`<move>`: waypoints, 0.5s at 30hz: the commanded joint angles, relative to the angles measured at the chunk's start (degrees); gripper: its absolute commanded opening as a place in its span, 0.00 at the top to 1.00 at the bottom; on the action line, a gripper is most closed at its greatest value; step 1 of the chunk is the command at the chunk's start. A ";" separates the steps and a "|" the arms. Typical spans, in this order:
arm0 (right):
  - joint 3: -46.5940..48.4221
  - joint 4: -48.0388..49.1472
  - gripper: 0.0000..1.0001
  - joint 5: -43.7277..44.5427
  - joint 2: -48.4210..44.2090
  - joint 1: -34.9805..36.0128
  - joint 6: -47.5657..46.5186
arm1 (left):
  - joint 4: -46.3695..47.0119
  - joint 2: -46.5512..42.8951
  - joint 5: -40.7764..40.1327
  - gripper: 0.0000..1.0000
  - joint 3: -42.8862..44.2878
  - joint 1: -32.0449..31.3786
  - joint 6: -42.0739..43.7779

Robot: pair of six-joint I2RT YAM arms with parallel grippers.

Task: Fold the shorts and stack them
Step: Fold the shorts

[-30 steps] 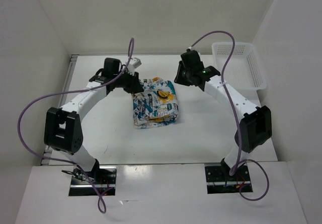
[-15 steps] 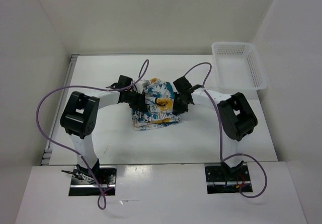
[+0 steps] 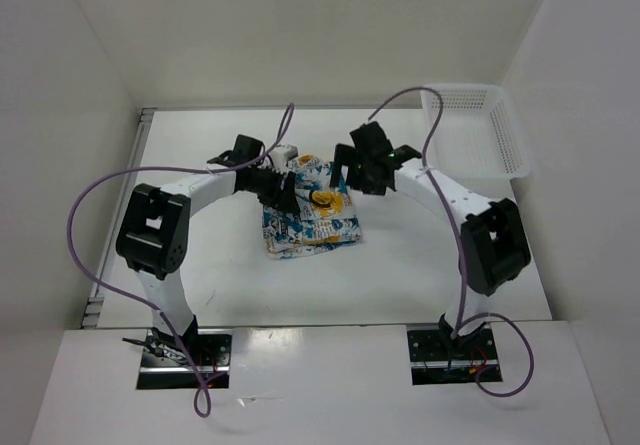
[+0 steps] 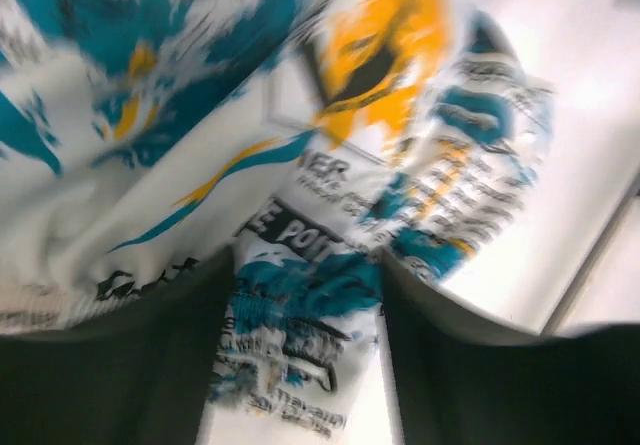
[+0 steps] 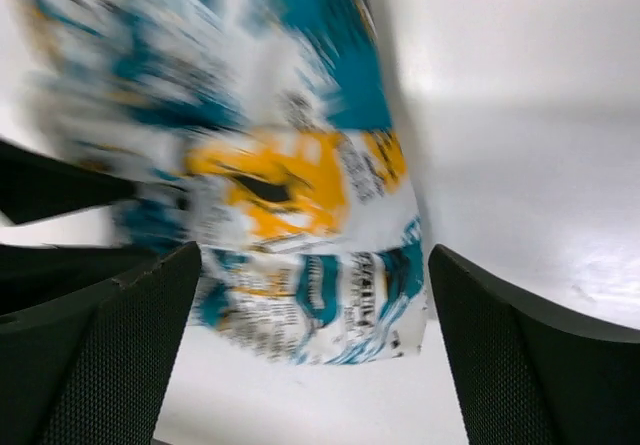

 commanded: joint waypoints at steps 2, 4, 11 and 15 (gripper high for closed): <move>7.79 -4.74 0.00 6.96 -9.85 -2.73 -1.57 | -5.42 -8.22 4.60 0.23 6.49 1.00 1.04; 8.41 -4.75 0.00 8.10 -13.61 -5.01 -2.70 | -5.94 -11.47 5.39 0.12 7.63 2.31 1.04; 6.49 -4.84 0.00 17.42 -22.58 -11.52 -4.37 | -7.28 -20.43 -0.05 0.05 9.13 7.40 1.04; 3.59 -6.77 0.00 20.67 -26.89 -15.21 -4.38 | -4.55 -25.35 -0.06 0.04 4.31 12.75 1.04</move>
